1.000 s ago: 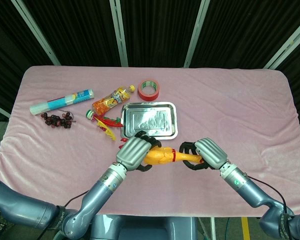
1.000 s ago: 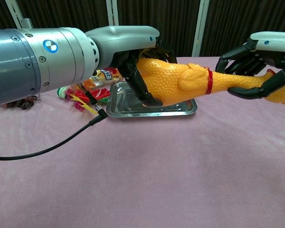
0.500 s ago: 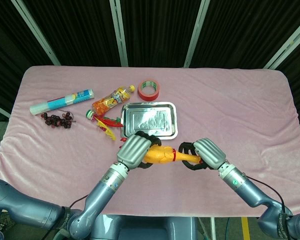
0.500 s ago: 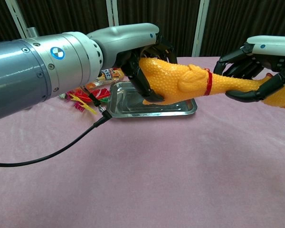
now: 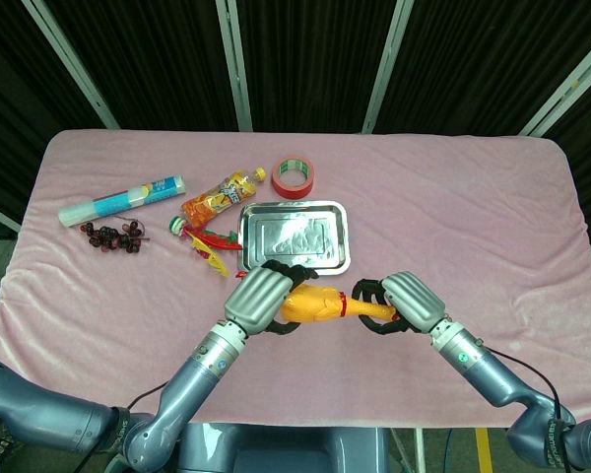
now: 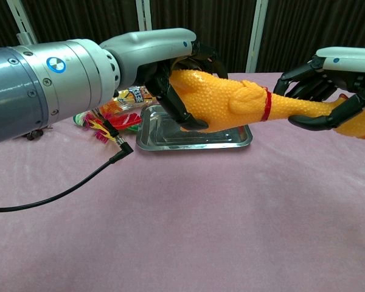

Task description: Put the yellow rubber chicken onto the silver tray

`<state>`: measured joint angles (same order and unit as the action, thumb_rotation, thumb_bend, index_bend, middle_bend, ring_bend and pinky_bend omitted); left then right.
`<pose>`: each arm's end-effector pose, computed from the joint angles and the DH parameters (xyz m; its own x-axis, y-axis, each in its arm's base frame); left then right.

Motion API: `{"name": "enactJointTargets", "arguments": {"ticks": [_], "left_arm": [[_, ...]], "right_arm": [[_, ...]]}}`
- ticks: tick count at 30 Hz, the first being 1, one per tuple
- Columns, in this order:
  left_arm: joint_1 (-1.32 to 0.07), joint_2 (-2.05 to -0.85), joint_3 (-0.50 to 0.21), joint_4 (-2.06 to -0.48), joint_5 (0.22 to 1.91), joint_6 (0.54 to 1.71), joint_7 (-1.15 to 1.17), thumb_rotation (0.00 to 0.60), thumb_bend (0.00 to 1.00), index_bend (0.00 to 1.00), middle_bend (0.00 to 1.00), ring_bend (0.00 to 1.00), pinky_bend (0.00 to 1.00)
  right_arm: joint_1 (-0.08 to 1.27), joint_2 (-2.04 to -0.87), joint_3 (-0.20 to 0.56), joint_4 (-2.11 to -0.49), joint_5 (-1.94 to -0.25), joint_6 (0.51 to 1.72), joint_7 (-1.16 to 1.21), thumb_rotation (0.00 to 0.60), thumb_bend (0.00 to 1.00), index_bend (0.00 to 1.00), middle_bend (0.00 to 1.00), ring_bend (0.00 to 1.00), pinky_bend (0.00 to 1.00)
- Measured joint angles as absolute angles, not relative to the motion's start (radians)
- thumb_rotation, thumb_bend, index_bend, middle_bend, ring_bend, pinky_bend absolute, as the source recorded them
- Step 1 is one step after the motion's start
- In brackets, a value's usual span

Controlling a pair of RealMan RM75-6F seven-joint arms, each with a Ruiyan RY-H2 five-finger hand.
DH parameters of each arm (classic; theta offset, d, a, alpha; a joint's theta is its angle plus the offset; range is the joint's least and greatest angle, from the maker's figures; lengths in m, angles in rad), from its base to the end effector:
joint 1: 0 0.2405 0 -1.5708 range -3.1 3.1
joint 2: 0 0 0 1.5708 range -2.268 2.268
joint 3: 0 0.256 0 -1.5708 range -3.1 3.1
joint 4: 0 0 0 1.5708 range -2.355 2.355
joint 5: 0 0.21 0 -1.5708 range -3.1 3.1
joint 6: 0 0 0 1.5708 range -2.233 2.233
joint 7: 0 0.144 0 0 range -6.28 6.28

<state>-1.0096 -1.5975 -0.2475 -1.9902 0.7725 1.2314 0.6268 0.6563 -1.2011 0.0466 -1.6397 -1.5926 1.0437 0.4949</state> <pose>0.0108 0.2822 -0.0094 0.2630 0.3280 0.9073 0.8734 -0.4806 -0.0794 -0.1678 -0.3027 0.0681 0.0878 -0.4607 0.8832 -0.8893 -0.4357 -0.1389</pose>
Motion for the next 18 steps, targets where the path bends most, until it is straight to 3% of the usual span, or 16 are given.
{"name": "enactJointTargets", "arguments": {"ticks": [11,18], "left_arm": [[-1.002,-1.59,-0.251,-2.002,0.785,1.229,0.624,0.6,0.18,0.2,0.25,0.3,0.25],[-0.998,-1.592,-0.251,-2.005,0.796,1.226,0.617,0.6,0.18,0.37,0.31,0.31,0.25]], "right_arm": [[0.661,-1.207,0.048,-1.627,-1.585,1.032,0.499,0.6,0.72,1.0,0.76,0.71,0.78],[0.665,-1.217,0.049,-1.62,-1.581,1.023,0.489,0.6,0.72,1.0,0.76,0.71,0.78]]}}
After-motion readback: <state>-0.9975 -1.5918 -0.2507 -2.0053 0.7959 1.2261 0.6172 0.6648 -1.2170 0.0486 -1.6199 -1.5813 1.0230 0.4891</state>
